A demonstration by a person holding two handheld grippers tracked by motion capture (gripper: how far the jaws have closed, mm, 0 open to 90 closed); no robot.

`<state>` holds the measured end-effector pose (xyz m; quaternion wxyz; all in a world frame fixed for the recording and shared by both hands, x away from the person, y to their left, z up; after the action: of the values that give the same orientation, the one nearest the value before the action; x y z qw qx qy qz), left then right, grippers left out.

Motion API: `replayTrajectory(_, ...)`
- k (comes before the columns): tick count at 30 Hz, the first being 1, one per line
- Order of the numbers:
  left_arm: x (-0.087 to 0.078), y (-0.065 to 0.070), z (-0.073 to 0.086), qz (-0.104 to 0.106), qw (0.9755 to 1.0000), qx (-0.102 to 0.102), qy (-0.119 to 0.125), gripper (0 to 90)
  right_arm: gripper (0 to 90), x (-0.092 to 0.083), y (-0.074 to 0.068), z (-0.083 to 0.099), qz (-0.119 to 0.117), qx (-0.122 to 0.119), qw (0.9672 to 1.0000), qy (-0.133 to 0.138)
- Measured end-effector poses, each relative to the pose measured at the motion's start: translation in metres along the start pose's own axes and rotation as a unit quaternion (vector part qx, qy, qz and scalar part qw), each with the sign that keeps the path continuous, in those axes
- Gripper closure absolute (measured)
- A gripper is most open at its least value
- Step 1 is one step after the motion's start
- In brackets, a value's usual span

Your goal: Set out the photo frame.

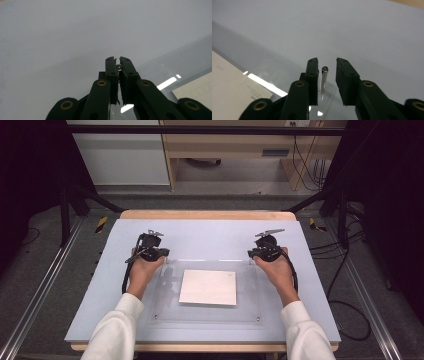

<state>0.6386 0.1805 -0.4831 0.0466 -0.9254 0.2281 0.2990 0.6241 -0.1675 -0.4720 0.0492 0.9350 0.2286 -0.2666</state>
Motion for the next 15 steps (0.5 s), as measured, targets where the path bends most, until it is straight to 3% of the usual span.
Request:
replayTrajectory(5, 0.001, -0.001, -0.001, 0.001, 1.0, -0.004, -0.007, 85.1, 52.4, -0.041, -0.003, 0.011, 0.008, -0.047, 0.9979, 0.044)
replayTrajectory(8, 0.002, -0.001, -0.002, 0.001, 0.9999, -0.006, -0.011, 85.1, 41.2, -0.067, -0.004, 0.025, 0.014, -0.08, 0.9937, 0.077)
replayTrajectory(11, 0.003, -0.002, -0.003, 0.003, 0.9999, -0.008, -0.013, 85.1, 30.6, -0.089, -0.004, 0.042, 0.015, -0.087, 0.9921, 0.089)
replayTrajectory(15, 0.003, -0.002, -0.003, 0.004, 0.9998, -0.009, -0.016, 85.0, 29.9, -0.112, -0.007, 0.062, 0.007, -0.077, 0.9931, 0.089)
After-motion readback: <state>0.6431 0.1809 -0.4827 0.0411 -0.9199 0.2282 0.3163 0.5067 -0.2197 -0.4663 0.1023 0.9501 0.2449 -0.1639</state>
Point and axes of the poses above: each handheld gripper's, and its own axes: x roughly forward along the jaws, z roughly out of its underside, y roughly to its right, the point moved 7 cm from there along x, roughly forward along the jaws, and after that the axes turned 12 degrees about y, right-handed, at the moved point
